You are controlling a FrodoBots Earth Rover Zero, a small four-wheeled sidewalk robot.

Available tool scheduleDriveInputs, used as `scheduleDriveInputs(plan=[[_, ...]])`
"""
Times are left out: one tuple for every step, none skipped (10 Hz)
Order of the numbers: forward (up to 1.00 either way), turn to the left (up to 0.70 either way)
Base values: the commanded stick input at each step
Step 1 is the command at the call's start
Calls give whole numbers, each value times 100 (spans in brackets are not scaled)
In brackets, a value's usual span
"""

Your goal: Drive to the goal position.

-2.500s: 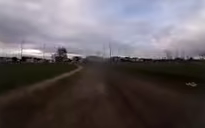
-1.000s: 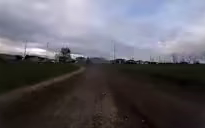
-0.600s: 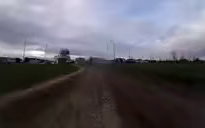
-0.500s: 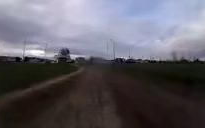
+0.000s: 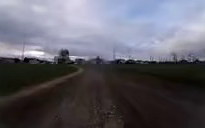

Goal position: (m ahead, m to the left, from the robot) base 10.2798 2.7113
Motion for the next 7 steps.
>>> scheduleDriveInputs(plan=[[85,0],[85,0],[85,0],[85,0],[85,0],[85,0],[85,0]])
